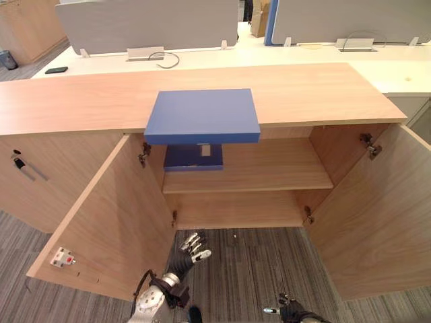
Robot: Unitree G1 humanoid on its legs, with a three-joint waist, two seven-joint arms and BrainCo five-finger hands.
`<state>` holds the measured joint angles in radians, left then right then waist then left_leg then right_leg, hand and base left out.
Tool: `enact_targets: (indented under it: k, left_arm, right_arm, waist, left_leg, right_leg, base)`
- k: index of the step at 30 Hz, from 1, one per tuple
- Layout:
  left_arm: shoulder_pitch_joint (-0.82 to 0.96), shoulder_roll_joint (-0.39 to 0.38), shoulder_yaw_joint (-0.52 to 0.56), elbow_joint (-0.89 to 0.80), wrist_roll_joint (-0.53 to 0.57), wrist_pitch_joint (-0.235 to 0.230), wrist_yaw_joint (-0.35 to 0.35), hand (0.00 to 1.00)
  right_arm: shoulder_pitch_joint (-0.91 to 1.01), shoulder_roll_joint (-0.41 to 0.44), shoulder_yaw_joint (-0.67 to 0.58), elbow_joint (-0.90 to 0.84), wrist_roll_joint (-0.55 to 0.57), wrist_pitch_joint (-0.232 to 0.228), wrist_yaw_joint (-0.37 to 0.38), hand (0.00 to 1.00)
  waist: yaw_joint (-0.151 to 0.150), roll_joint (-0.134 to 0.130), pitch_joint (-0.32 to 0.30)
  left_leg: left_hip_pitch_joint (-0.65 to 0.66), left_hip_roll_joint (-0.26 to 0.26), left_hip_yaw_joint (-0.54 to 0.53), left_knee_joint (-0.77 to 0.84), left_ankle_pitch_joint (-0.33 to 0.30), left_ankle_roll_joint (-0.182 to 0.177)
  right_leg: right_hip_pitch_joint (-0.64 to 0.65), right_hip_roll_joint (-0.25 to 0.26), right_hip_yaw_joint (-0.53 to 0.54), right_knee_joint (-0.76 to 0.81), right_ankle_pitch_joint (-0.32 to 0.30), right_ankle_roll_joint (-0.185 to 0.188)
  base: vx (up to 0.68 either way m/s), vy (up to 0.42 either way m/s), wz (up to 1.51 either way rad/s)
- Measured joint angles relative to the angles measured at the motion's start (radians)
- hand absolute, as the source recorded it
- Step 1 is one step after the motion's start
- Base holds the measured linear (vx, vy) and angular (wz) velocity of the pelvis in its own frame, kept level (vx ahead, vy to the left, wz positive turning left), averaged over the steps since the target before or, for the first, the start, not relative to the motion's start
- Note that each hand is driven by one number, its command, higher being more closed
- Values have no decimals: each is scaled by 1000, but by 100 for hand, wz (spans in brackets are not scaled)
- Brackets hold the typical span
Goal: Walk over to the cabinet, pick up the folder, carry it to the office cabinet, place the folder inside the office cabinet, then close the office cabinet door
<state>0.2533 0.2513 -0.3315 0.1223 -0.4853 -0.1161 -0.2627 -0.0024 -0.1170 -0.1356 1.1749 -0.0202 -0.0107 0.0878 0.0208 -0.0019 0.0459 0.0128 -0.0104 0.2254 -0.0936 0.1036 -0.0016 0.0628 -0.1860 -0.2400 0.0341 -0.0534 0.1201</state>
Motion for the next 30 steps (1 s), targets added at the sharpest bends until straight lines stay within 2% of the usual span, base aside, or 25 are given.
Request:
enact_targets:
  k: [4, 8, 13, 15, 17, 18, 20, 21, 23, 26, 29, 30]
  left_arm:
    - [-9, 134, -22, -147, -56, 17, -39, 0]
    - [-52, 275, -60, -231, -209, 43, -108, 0]
    - [-154, 417, -30, -361, -360, 51, -160, 0]
    - [-199, 433, 46, -414, -390, 46, -159, 0]
    - [-249, 417, 151, -489, -381, -1, -129, 0]
    - [-262, 411, 170, -507, -378, -13, -119, 0]
    - [-294, 365, 212, -582, -242, -85, -38, 0]
    - [-298, 350, 214, -597, -208, -99, -21, 0]
    - [-303, 278, 214, -645, -51, -138, 51, 0]
    - [-322, 222, 214, -650, 103, -161, 120, 0]
    - [-361, 213, 209, -648, 338, -164, 198, 0]
    - [-406, 215, 198, -640, 456, -168, 242, 0]
  right_arm:
    - [-6, 4, 0, 16, -6, 5, 27, 0]
    - [-23, 3, 7, 19, -31, 6, 47, 0]
    - [-22, 1, 24, 40, -41, 0, 63, 0]
    - [-14, 2, 48, 56, -41, -8, 64, 0]
    - [-9, 2, 47, 62, -40, -16, 65, 0]
    - [-3, 2, 45, 63, -40, -18, 65, 0]
    - [-3, 2, 34, 78, -39, -21, 64, 0]
    - [-2, 3, 24, 79, -39, -21, 64, 0]
    - [7, 5, -3, 86, -39, -21, 63, 0]
    - [15, 11, -39, 86, -38, -19, 62, 0]
    - [17, 11, -39, 85, -37, -15, 60, 0]
    - [18, 12, -39, 84, -37, -14, 58, 0]
  waist:
    - [-5, -6, -13]
    - [-9, -7, -15]
    - [-20, -5, -19]
    - [-23, -7, -26]
    - [-19, -9, -39]
    - [-19, -10, -42]
    - [-19, -11, -53]
    - [-17, -11, -55]
    - [-13, -11, -67]
    - [-10, -13, -72]
    - [-12, -15, -75]
    - [-12, -16, -77]
  left_leg:
    - [1, -5, -8, 4, -6, -3]
    - [7, -1, -11, 4, -8, -4]
    - [41, 7, -9, -1, -17, -16]
    - [39, 12, -6, -1, -17, -18]
    - [39, 16, 1, -1, -17, -19]
    - [39, 17, 1, -1, -16, -19]
    - [39, 20, 1, -1, -13, -22]
    - [39, 21, 1, -1, -12, -22]
    - [35, 27, 3, -1, -8, -24]
    - [29, 36, 4, -1, 1, -27]
    - [27, 43, 9, -1, 8, -29]
    - [29, 47, 13, -1, 10, -30]
  right_leg:
    - [20, 1, -5, -28, 17, -12]
    - [33, 9, -4, -49, 25, -25]
    - [70, 18, -4, -61, 22, -53]
    - [65, 21, 6, -55, 22, -53]
    - [56, 23, 19, -46, 22, -52]
    - [56, 23, 20, -45, 22, -52]
    - [54, 26, 21, -40, 22, -53]
    - [53, 26, 21, -38, 22, -53]
    - [41, 31, 26, -25, 20, -55]
    - [28, 38, 30, -15, 20, -56]
    - [21, 45, 37, -12, 19, -56]
    - [19, 48, 43, -12, 20, -56]
  base:
    - [69, -14, 5]
    - [31, -30, -5]
    - [-20, -11, -3]
    - [-58, -2, -8]
    - [-54, 2, -12]
    - [-57, -6, -2]
    - [-53, -10, 0]
    - [-51, -11, 0]
    - [-61, -12, -3]
    - [-67, -17, -4]
    - [-83, -17, -6]
    - [-74, -6, -9]
